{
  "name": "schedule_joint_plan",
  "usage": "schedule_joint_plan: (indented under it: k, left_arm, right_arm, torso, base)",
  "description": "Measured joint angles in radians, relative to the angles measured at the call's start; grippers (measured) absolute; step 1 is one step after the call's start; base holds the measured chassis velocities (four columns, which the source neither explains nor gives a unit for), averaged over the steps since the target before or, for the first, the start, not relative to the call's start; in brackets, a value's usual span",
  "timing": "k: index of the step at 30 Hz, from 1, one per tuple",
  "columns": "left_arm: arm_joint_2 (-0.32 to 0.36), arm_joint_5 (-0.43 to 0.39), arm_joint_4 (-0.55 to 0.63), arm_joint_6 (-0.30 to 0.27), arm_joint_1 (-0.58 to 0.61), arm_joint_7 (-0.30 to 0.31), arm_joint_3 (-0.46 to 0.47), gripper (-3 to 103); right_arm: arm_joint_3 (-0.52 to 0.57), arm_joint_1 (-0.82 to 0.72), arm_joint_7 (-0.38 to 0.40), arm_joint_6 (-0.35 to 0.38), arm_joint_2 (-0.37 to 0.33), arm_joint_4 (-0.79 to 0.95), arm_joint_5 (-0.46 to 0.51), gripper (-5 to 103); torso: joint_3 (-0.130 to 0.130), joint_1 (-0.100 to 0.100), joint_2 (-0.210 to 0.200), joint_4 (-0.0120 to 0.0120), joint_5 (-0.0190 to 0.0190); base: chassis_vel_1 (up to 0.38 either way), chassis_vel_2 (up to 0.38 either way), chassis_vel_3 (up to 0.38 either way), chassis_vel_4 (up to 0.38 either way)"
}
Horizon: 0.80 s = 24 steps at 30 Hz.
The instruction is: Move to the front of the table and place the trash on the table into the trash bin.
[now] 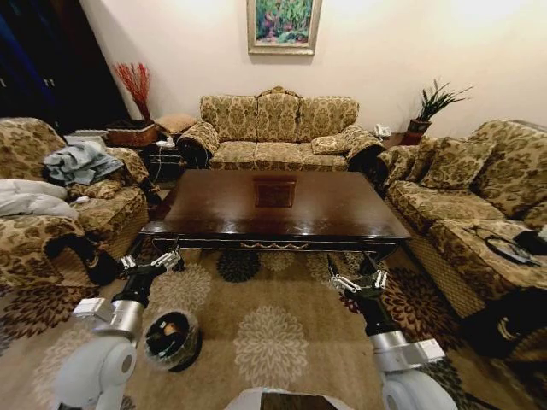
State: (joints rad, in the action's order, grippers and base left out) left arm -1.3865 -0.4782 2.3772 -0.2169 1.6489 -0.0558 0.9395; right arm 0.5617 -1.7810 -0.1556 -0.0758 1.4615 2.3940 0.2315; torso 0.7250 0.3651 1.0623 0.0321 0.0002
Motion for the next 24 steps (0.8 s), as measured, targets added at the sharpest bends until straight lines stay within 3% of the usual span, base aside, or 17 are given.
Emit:
schedule_joint_plan:
  k: [9, 15, 24]
  left_arm:
    - [0.000, 0.000, 0.000, 0.000, 0.000, -0.001, 0.000, 100]
    - [0.000, 0.000, 0.000, 0.000, 0.000, 0.000, 0.000, 100]
    - [0.000, 0.000, 0.000, 0.000, 0.000, 0.000, 0.000, 100]
  right_arm:
    - [0.001, 0.000, 0.000, 0.000, 0.000, 0.000, 0.000, 100]
    - [0.000, 0.000, 0.000, 0.000, 0.000, 0.000, 0.000, 100]
    - [0.000, 0.000, 0.000, 0.000, 0.000, 0.000, 0.000, 100]
  torso:
    - [0.000, -0.001, 0.000, -0.0001, 0.0007]
    - [0.000, 0.000, 0.000, 0.0000, -0.0011]
    - [0.000, 0.000, 0.000, -0.0001, 0.0002]
  base:
    - [-0.149, -0.197, 0.127, 0.186]
    - [0.005, 0.023, -0.006, -0.012]
    - [0.009, 0.025, -0.006, -0.011]
